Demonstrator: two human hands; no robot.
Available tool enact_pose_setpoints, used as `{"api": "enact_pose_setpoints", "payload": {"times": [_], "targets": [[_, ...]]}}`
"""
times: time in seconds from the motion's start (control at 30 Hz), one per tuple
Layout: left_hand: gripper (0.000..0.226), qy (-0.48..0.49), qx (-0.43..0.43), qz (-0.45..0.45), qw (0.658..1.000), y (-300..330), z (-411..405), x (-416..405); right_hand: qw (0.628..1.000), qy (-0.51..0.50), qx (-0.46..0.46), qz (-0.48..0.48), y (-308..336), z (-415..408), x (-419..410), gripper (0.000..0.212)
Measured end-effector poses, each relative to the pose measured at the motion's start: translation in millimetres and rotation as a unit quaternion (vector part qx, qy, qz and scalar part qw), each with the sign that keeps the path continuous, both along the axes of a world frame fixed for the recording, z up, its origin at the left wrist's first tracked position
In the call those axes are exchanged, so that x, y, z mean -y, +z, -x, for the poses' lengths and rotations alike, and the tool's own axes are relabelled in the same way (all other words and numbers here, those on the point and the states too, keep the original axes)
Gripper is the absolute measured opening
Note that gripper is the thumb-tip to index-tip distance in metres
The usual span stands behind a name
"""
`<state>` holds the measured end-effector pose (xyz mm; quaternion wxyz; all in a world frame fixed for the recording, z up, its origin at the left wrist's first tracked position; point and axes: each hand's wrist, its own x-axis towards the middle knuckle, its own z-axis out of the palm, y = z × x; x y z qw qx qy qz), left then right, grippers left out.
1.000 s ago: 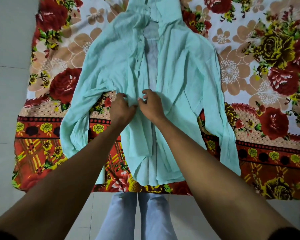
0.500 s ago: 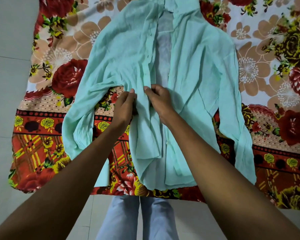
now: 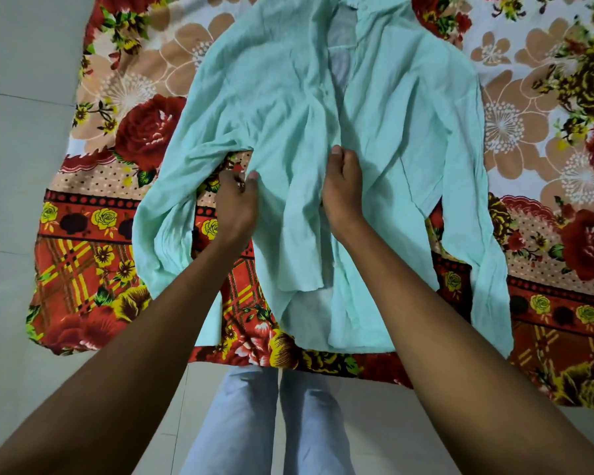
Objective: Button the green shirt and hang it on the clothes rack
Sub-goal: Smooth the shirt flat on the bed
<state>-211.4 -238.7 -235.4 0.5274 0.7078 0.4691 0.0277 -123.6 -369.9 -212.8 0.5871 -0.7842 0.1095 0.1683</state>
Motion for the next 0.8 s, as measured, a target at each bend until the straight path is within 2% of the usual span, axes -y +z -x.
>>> {"api": "enact_pose_setpoints", "payload": {"times": [0.03,0.1,0.17,0.23,0.3,0.43,0.53,0.6,0.67,0.73,0.8], "targets": [[0.046,-0.003,0.004,0.026,1.000,1,8,5,1.000,0.017,-0.012,-0.011,5,4,3,0.027],[0.052,-0.069,-0.040,0.052,0.995,2,23,11,0.996,0.079,-0.041,-0.007,13,11,10,0.037],[0.038,-0.136,-0.060,0.037,0.988,-2,38,14,0.986,0.153,-0.071,0.007,18,18,19,0.044],[0.035,-0.126,-0.036,-0.014,0.991,-5,54,12,0.976,0.197,-0.095,-0.013,22,28,30,0.032],[0.035,-0.097,-0.031,-0.071,0.992,-5,66,13,0.973,0.197,-0.108,-0.049,26,37,43,0.020],[0.024,-0.083,-0.041,-0.181,0.979,3,80,23,0.970,0.199,-0.113,-0.082,31,57,61,0.029],[0.028,-0.114,-0.013,-0.259,0.959,16,87,34,0.965,0.215,-0.128,-0.073,36,68,71,0.029],[0.045,-0.200,0.023,-0.219,0.955,26,92,47,0.961,0.219,-0.147,-0.080,42,73,77,0.031],[0.056,-0.270,0.021,-0.084,0.959,36,92,59,0.959,0.222,-0.159,-0.083,45,73,80,0.034],[0.049,-0.282,0.006,0.038,0.959,45,92,68,0.958,0.230,-0.157,-0.072,50,73,85,0.035],[0.027,-0.270,0.023,0.113,0.956,50,91,74,0.955,0.248,-0.150,-0.058,54,73,90,0.037]]}}
